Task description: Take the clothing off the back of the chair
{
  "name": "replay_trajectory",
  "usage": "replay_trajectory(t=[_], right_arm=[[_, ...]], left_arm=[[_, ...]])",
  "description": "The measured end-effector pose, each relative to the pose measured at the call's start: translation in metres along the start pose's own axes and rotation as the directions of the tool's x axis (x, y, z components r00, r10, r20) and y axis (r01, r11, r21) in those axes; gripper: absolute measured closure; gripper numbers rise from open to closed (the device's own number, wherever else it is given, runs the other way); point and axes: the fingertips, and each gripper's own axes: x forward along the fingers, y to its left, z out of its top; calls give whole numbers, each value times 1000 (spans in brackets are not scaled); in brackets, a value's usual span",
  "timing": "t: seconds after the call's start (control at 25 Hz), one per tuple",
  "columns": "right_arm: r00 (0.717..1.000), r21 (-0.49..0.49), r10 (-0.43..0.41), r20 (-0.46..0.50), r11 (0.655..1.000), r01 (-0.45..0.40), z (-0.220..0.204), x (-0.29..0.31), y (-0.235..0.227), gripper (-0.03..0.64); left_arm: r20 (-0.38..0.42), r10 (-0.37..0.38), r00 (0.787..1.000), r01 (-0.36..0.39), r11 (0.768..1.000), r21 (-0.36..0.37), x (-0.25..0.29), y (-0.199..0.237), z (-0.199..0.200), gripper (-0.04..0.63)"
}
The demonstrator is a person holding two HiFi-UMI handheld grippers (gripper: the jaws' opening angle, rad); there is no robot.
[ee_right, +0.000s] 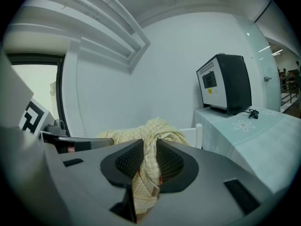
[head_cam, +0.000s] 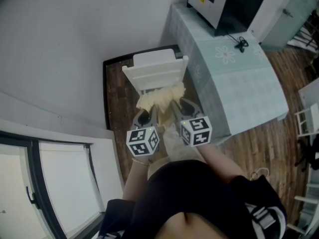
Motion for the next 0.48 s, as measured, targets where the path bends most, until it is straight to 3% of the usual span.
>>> replay_trajectory(t=[0.48], right_arm=[[999,-8,36,2,999,-36,-15,-40,32,525]], left_arm=[[7,29,1000,-29,999,-26,-50,-9,-16,538]])
